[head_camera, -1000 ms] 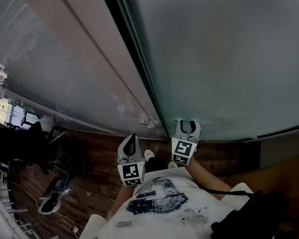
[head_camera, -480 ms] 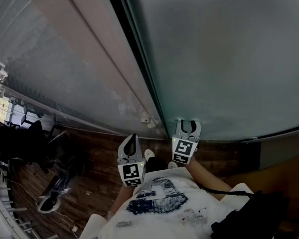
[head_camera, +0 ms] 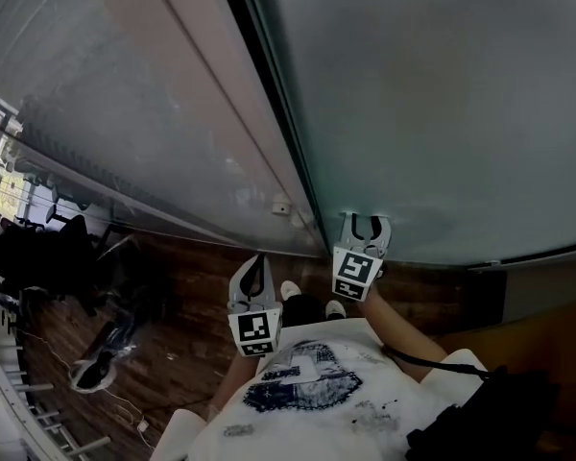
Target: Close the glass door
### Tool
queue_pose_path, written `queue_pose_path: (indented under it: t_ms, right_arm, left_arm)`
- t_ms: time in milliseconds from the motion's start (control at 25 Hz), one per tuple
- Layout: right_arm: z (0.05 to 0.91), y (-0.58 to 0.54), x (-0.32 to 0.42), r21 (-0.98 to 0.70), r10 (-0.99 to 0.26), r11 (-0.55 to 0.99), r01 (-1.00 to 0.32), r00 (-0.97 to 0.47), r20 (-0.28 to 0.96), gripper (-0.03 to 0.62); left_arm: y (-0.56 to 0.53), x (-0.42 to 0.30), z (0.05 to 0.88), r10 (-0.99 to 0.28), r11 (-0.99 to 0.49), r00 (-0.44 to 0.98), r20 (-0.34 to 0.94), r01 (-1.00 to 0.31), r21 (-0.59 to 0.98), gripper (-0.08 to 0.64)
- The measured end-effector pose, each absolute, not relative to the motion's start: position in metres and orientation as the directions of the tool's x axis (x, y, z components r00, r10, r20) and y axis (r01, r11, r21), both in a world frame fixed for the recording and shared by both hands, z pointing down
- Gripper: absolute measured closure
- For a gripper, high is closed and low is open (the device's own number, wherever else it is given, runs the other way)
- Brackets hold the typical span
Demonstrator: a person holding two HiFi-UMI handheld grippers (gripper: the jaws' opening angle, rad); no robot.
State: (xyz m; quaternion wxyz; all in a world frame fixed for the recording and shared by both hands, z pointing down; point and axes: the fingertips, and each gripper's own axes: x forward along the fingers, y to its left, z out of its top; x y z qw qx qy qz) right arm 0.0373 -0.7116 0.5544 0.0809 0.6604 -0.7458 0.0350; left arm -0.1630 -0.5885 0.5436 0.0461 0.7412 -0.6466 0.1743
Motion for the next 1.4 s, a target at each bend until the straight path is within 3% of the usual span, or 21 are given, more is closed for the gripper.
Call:
queue_pose_path:
  t_ms: [560, 920, 1040, 1160, 1280, 1400]
  right_arm:
    - [0.560, -0.714, 0.037, 0.080, -0.970, 0.134, -0.988, -0.115, 0.214, 0.456]
    - [0.559, -0.724, 0.050, 0.102, -0.975, 0.096, -0.990, -0.074, 0.208, 0.452]
    - [0.556, -0.708, 0.062, 0.093, -0.975, 0.091, -0.992, -0.069, 0.212, 0.399]
    - [0.558, -0.670, 0.077, 0.052, -0.979, 0.071, -0.996, -0.059, 0.198, 0.400]
    - [0.543, -0.621, 0.072, 0.006, -0.980, 0.081, -0.997, -0.079, 0.182, 0.444]
    - [0.537, -0.576, 0.071, 0.011, -0.974, 0.091, -0.996, -0.086, 0.211, 0.557]
  left_arm:
    - [-0.545, -0.163, 0.510, -0.947, -0.266, 0.214, 0.241, -0.940, -0.211, 0.558]
    - [-0.436, -0.227, 0.515, -0.950, -0.185, 0.148, 0.275, -0.976, -0.116, 0.557]
    - [-0.401, -0.242, 0.512, -0.959, -0.167, 0.136, 0.248, -0.980, -0.108, 0.557]
    - [-0.367, -0.250, 0.521, -0.959, -0.165, 0.139, 0.248, -0.982, -0.087, 0.558]
    - [-0.338, -0.259, 0.532, -0.951, -0.178, 0.155, 0.269, -0.982, -0.065, 0.558]
    - [-0.325, -0.257, 0.538, -0.944, -0.209, 0.190, 0.271, -0.977, -0.040, 0.557]
